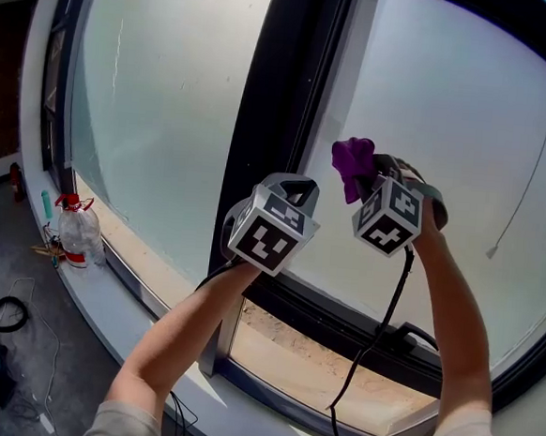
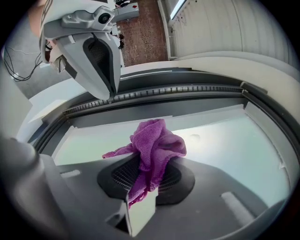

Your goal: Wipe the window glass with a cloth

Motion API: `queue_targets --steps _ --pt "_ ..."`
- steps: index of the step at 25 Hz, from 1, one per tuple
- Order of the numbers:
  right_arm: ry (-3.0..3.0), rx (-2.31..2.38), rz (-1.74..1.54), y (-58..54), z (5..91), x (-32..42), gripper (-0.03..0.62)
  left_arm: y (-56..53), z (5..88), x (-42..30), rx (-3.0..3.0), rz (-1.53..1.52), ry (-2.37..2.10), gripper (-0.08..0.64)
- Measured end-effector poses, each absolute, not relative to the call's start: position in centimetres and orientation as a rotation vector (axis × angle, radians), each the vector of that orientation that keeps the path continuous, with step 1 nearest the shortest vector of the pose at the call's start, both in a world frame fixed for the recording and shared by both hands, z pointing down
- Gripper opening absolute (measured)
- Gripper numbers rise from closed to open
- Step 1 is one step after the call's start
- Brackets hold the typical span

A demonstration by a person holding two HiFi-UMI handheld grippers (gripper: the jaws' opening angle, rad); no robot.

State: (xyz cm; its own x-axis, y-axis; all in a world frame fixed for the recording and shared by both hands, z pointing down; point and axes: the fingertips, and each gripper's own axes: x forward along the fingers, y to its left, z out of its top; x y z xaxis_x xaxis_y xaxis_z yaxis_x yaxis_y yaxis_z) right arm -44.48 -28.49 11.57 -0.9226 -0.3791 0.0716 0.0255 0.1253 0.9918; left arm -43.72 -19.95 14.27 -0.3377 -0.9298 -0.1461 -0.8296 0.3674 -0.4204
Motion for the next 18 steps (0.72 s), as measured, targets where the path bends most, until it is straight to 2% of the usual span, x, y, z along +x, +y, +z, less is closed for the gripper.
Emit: queue_targets --steps 18 --pt "-2.228 0.516 -1.955 -27.2 -5.1 -45.7 0.112 -18.9 4.2 -42.8 -1.438 -0.355 2.166 0.007"
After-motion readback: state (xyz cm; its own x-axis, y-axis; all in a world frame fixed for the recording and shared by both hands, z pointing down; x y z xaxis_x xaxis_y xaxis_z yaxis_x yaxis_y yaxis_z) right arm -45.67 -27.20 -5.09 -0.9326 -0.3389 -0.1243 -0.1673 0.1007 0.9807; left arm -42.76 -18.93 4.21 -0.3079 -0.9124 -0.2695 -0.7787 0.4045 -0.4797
